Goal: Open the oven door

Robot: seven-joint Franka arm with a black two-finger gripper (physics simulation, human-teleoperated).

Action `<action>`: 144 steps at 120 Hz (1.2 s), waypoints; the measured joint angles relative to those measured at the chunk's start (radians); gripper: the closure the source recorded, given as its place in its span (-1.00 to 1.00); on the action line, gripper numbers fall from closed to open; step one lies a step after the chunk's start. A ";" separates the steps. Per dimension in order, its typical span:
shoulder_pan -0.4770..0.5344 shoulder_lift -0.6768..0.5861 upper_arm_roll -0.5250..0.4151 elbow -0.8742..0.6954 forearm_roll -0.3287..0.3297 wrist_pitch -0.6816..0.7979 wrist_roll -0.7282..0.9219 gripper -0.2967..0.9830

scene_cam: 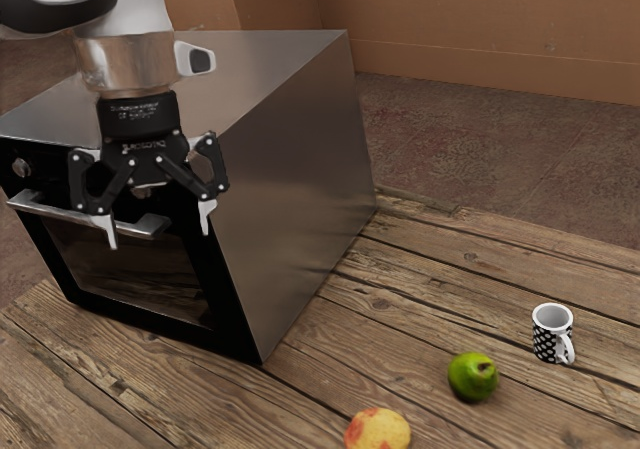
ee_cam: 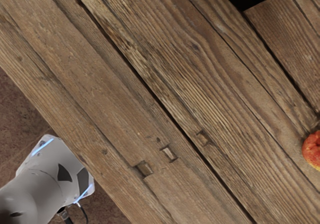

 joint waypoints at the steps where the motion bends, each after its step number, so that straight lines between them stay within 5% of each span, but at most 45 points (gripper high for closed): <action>1: -0.001 0.000 0.000 0.000 0.000 0.006 -0.013 -0.54; 28: 0.001 -0.003 -0.032 0.019 -0.023 0.108 -0.316 -0.54; 46: -0.086 -0.216 -0.105 -0.012 -0.010 0.142 -0.501 -0.53; 60: 0.094 -0.489 -0.160 -0.449 0.066 0.367 -0.605 -0.53; 68: 0.188 -0.549 -0.166 -0.566 0.113 0.512 -0.651 -0.54; 92: 0.313 -0.564 -0.184 -0.644 0.159 0.710 -0.750 -0.53; 115: 0.418 -0.736 -0.190 -0.851 0.211 0.795 -0.798 -0.53; 144: 0.569 -0.687 -0.188 -0.856 0.177 0.856 -0.738 -0.54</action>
